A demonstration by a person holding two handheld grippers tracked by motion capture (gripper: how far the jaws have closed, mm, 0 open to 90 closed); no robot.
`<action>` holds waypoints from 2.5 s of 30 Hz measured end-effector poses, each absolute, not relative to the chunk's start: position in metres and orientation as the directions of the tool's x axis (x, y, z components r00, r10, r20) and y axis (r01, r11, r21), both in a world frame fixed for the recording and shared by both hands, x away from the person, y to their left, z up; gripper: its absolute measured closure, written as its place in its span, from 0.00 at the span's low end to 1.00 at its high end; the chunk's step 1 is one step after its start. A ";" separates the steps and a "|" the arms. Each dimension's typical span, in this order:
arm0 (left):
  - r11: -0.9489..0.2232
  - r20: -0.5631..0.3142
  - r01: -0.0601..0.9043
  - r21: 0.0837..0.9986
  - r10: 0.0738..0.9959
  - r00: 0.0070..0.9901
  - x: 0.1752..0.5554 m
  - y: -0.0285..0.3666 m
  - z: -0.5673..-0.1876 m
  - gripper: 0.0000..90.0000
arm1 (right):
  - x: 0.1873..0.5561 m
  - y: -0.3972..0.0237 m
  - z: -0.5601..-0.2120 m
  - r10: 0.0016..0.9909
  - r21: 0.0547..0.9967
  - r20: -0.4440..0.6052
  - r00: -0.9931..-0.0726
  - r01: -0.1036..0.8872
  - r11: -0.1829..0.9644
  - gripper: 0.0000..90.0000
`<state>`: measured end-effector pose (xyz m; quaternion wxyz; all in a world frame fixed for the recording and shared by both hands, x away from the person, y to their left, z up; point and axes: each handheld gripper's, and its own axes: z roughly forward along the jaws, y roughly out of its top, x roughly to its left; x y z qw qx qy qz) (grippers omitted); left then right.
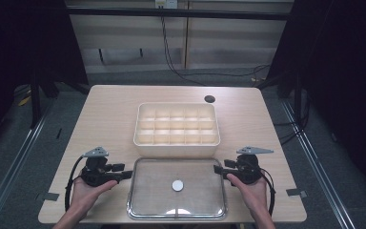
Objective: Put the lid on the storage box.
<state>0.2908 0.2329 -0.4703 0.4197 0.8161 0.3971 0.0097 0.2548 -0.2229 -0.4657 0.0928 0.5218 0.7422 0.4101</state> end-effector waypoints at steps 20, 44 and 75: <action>-0.400 -0.332 0.657 0.639 0.628 0.704 0.293 0.216 -0.494 0.62 | 0.256 -0.214 -0.491 0.900 0.643 0.187 -0.394 0.741 0.192 0.50; -0.435 -0.303 0.639 0.634 0.621 0.723 0.287 0.214 -0.495 0.70 | 0.254 -0.219 -0.497 0.901 0.640 0.301 -0.313 0.767 0.053 0.61; -0.417 -0.317 0.648 0.637 0.625 0.714 0.283 0.219 -0.495 0.66 | 0.253 -0.242 -0.502 0.699 0.557 0.661 -0.272 0.803 -0.214 0.76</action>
